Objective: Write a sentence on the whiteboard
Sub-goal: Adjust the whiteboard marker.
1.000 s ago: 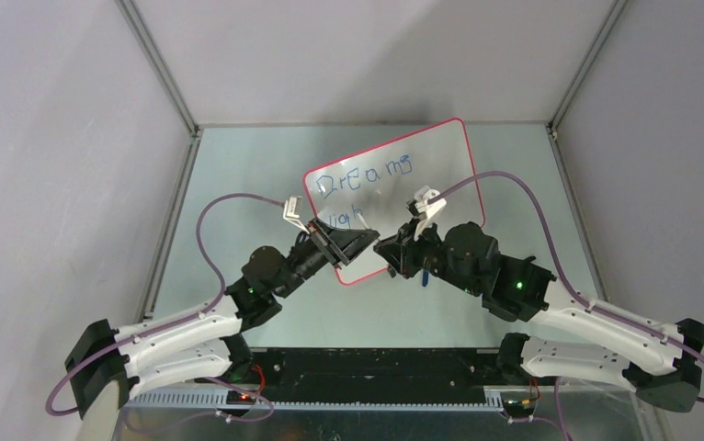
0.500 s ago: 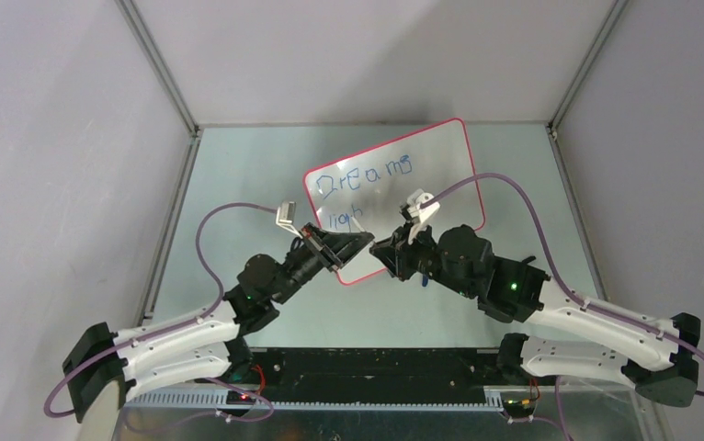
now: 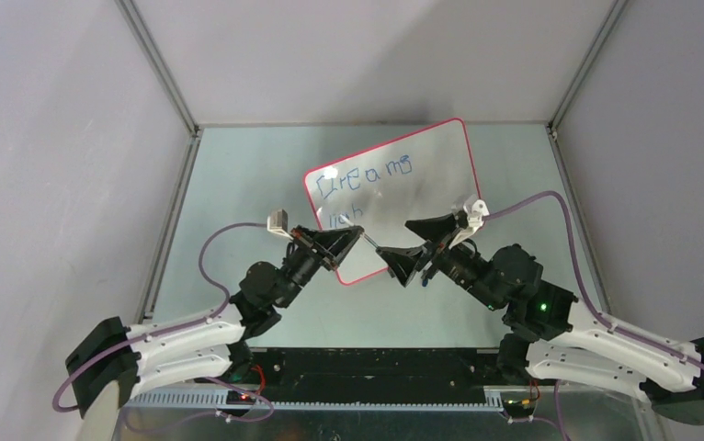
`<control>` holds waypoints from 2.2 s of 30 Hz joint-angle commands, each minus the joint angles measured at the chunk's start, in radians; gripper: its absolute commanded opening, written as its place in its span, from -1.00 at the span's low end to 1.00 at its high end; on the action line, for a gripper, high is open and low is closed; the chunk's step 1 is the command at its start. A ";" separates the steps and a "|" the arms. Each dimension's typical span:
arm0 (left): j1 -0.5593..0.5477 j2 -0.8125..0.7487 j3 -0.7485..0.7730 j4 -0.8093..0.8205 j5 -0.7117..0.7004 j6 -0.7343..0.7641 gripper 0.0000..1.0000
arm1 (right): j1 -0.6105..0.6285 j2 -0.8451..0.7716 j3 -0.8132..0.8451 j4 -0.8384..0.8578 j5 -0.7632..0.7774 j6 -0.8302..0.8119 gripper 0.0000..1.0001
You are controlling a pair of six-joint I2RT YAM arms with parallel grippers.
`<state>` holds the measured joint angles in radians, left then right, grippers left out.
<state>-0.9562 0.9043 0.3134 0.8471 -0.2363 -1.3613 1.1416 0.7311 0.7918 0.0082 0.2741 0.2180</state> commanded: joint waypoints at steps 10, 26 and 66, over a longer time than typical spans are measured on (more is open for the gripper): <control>-0.006 0.153 0.003 0.370 -0.079 -0.311 -1.00 | 0.009 0.084 -0.046 0.254 0.044 0.114 0.51; -0.024 0.161 0.012 0.350 -0.102 -0.298 -1.00 | 0.010 0.153 0.013 0.211 0.080 0.155 -0.18; -0.081 0.259 -0.015 0.512 -0.150 -0.312 -0.29 | 0.002 0.178 0.066 0.154 0.108 0.165 -1.00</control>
<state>-1.0176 1.1912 0.3080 1.3224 -0.3695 -1.6779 1.1435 0.9401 0.8124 0.1741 0.3786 0.3668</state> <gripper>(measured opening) 0.260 0.149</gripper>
